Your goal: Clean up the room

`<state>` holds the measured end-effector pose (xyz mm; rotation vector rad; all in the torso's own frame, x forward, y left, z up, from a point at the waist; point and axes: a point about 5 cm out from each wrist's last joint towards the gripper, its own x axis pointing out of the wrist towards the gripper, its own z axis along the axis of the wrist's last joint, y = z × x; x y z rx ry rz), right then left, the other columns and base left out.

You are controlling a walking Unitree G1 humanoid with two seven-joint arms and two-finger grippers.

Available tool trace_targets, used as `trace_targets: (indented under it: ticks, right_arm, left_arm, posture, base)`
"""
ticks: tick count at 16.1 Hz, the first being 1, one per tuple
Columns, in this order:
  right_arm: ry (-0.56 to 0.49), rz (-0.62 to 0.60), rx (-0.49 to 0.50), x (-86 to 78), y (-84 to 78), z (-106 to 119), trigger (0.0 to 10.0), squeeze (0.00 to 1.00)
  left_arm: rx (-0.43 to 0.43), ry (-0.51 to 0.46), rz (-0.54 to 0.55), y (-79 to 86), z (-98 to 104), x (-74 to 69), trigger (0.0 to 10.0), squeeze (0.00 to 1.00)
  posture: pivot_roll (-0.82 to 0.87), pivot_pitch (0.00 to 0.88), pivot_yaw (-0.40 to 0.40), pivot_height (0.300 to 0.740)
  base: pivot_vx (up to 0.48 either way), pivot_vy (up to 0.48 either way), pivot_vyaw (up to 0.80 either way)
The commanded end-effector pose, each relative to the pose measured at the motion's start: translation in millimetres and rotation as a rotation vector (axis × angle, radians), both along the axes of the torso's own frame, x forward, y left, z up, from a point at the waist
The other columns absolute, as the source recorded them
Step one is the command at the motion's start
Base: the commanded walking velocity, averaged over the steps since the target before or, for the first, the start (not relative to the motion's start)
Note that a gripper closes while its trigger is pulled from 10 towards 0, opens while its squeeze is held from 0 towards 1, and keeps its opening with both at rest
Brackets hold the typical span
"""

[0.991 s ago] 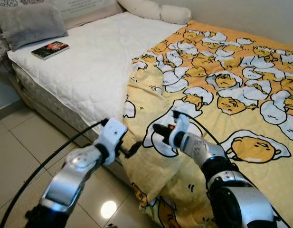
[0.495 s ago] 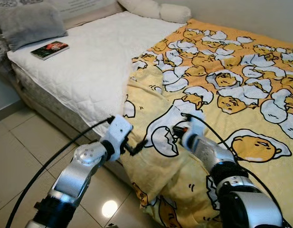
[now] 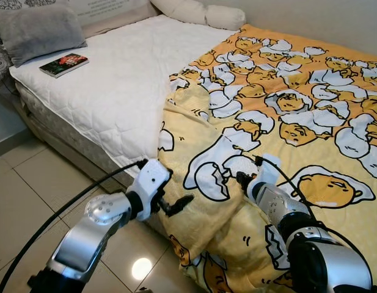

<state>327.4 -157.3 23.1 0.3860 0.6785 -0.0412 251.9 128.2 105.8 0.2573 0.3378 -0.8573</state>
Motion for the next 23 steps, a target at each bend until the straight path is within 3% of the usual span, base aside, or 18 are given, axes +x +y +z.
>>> trace_targets:
  ticks: [1, 7, 10, 12, 18, 22, 23]
  right_arm:
    - [-0.016, -0.014, -0.006, 5.1, -1.1, 6, 10.0, 1.00]
    - [0.000, -0.029, -0.016, 5.3, -5.6, 6, 10.0, 1.00]
    - [0.037, 0.006, 0.054, 2.5, 6.8, 2, 10.0, 1.00]
    - [0.057, 0.005, 0.001, -0.7, 6.2, -2, 10.0, 0.00]
    - [0.118, -0.018, -0.036, -8.0, 3.1, -11, 10.0, 0.00]
    - [0.055, 0.021, 0.089, 0.3, 20.7, -1, 9.8, 0.00]
    - [0.029, 0.042, 0.128, 3.2, 26.5, 3, 6.2, 0.00]
  left_arm:
    - [0.000, -0.006, -0.004, 1.9, 5, -1.6, 10.0, 0.76]
    - [0.006, 0.025, -0.012, 4.9, 5, -10.4, 10.0, 0.77]
    - [0.009, 0.033, -0.006, 3.7, 4, -12.3, 10.0, 0.76]
    - [0.010, 0.038, -0.001, 3.4, 3, -13.8, 10.0, 0.76]
    - [0.018, 0.047, 0.008, 5.6, 3, -15.9, 10.0, 0.76]
    - [0.018, 0.045, 0.014, 6.2, 3, -16.0, 10.0, 0.76]
    - [0.016, 0.043, 0.015, 5.3, 4, -14.5, 10.0, 0.76]
  posture:
    - [-0.07, 0.000, 0.001, 0.740]
    - [-0.06, 0.014, -0.004, 0.740]
    - [-0.06, 0.018, -0.011, 0.740]
    - [-0.06, 0.021, -0.016, 0.740]
    - [-0.05, 0.032, -0.030, 0.740]
    - [-0.05, 0.032, -0.034, 0.740]
    - [-0.04, 0.032, -0.037, 0.740]
  base:
    - [0.000, 0.000, 0.00]
    - [0.000, 0.000, 0.00]
    - [0.000, 0.000, 0.00]
    - [0.000, 0.000, 0.00]
    - [0.000, 0.000, 0.00]
    - [0.000, 0.000, 0.00]
    - [0.000, 0.000, 0.00]
